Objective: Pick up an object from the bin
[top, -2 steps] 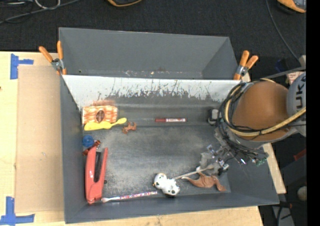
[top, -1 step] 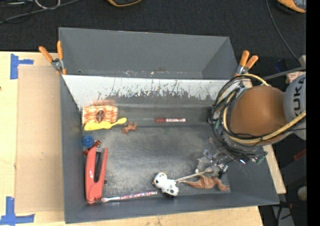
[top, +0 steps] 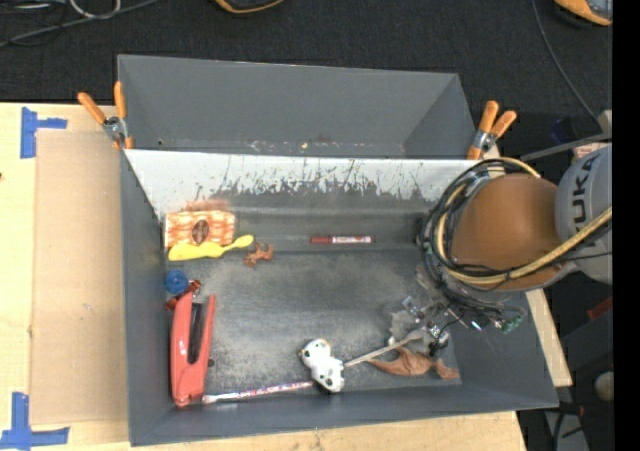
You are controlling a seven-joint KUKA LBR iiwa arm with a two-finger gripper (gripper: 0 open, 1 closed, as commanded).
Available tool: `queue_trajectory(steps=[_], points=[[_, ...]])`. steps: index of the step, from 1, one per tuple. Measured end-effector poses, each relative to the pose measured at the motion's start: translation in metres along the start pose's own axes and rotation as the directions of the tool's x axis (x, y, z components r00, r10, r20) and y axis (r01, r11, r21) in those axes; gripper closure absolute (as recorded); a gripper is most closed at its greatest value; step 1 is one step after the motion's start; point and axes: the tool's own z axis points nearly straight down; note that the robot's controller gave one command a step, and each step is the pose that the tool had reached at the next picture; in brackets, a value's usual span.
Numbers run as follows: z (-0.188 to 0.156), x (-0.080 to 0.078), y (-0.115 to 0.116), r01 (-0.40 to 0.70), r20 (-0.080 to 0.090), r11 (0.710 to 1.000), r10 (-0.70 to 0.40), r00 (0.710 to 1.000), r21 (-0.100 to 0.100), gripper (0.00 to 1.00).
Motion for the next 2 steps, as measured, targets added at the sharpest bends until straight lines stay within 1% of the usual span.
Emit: queue_trajectory(steps=[1, 2], points=[[0.0056, -0.0006, -0.0029, 0.032, 0.003, 0.999, -0.032, 0.999, 0.005, 1.00], [0.0029, 0.0007, -0.0033, 0.002, 0.003, 1.000, -0.002, 1.000, 0.004, 1.00]])
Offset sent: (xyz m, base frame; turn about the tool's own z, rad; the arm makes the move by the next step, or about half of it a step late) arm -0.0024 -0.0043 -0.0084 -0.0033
